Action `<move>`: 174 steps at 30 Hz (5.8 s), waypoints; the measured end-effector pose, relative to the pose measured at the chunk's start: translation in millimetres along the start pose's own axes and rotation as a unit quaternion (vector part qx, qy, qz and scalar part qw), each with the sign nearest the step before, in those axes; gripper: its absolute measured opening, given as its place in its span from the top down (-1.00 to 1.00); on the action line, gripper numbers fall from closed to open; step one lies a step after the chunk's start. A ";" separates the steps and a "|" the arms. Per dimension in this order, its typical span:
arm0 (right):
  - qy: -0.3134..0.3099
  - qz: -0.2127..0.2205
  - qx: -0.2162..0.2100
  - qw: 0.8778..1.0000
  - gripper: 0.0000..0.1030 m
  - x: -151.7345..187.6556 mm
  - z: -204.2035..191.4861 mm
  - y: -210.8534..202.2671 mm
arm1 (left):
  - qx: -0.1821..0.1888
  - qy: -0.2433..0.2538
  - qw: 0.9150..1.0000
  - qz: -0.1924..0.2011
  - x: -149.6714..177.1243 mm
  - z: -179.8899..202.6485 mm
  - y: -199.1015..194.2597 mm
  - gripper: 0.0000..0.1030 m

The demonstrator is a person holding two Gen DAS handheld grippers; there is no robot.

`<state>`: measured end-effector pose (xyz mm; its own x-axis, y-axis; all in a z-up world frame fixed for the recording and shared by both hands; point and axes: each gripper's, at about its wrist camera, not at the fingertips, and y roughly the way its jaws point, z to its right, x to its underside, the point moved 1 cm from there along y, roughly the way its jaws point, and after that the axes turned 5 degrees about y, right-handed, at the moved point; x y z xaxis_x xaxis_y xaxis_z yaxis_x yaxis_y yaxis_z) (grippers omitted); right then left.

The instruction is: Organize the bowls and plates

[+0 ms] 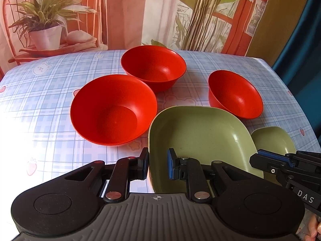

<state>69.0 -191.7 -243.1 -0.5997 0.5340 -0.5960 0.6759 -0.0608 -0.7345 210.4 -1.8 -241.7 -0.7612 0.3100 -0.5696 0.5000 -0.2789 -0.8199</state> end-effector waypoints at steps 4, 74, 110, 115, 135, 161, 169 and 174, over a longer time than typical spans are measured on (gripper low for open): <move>-0.003 -0.002 0.008 1.000 0.85 -1.0 0.3 5.8 | -0.008 0.007 1.000 0.003 -2.6 2.4 4.3 0.62; 0.035 0.054 0.119 0.991 0.70 32.9 100.4 -54.5 | 0.065 -0.032 0.997 -0.017 43.9 114.2 6.9 0.53; 0.033 0.085 0.116 0.989 0.81 14.8 89.0 -83.1 | 0.070 0.007 0.997 0.041 20.4 126.8 -33.7 0.65; 0.030 0.088 0.112 0.989 0.81 11.5 82.3 -86.2 | 0.068 0.001 0.996 0.053 17.0 120.3 -42.6 0.65; 0.015 0.074 0.076 0.994 0.81 6.2 40.1 -68.9 | 0.040 -0.029 0.996 0.078 16.2 78.0 -63.0 0.65; -0.020 0.030 0.037 0.999 0.78 15.5 -15.9 -28.5 | 0.004 -0.062 0.996 0.062 28.7 17.8 -61.3 0.65; -0.027 0.021 0.037 0.999 0.77 15.2 -20.1 -18.3 | 0.006 -0.071 0.996 0.052 28.0 11.5 -51.5 0.65; -0.031 0.023 0.044 0.998 0.78 11.4 -17.7 -12.3 | 0.004 -0.067 0.997 0.046 23.6 13.8 -39.9 0.65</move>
<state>61.4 -170.0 -235.1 -0.5965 0.4759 -0.6463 0.6647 -0.1583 -0.7301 166.8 4.2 -221.6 -0.7607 0.1598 -0.6291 0.5671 -0.3078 -0.7640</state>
